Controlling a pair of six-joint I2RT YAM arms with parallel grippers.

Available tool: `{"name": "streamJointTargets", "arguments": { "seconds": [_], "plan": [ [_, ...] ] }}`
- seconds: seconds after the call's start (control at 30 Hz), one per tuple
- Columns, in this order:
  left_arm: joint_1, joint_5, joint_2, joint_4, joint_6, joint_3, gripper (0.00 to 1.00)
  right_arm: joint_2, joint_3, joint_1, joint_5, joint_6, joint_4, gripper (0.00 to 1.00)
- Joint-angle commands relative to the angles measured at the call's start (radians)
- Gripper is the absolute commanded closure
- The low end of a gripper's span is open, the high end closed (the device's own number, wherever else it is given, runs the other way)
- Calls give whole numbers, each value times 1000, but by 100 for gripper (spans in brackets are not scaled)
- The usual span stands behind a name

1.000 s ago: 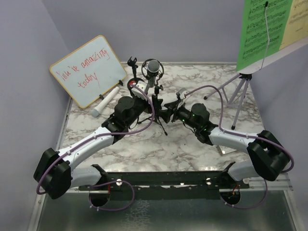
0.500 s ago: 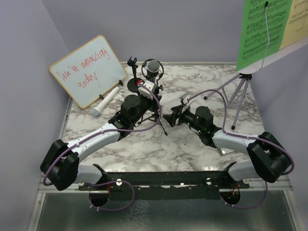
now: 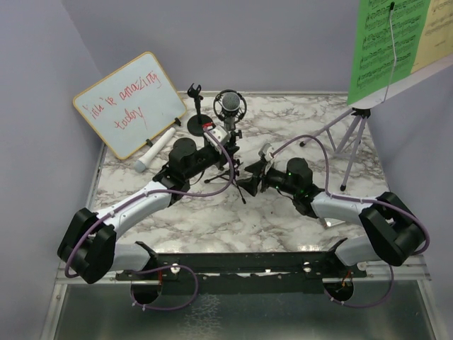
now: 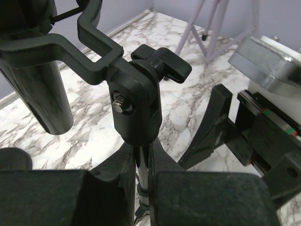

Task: Pack up the instrument practice props
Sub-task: Unscrew the knob on the microphone stand.

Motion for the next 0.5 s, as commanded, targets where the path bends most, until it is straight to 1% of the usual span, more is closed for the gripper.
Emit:
{"name": "streamJointTargets", "arguments": {
  "seconds": [0.0,0.07,0.17,0.3,0.37,0.47],
  "plan": [
    [60,292,-3,-37,55,-15,100,18,-23,-35,-129,-18,73,35],
    [82,366,1,-42,59,-9,100,25,-22,-48,-187,-18,88,36],
    [105,435,3,-57,71,-1,100,42,-19,-53,-225,-18,129,37],
    [117,466,2,-109,110,12,100,74,-13,-55,-250,-18,193,37],
    [117,472,5,-137,128,22,100,95,1,-54,-254,-54,213,38],
    [117,484,5,-145,139,22,100,122,35,-55,-256,-87,194,41]
  ]
}}
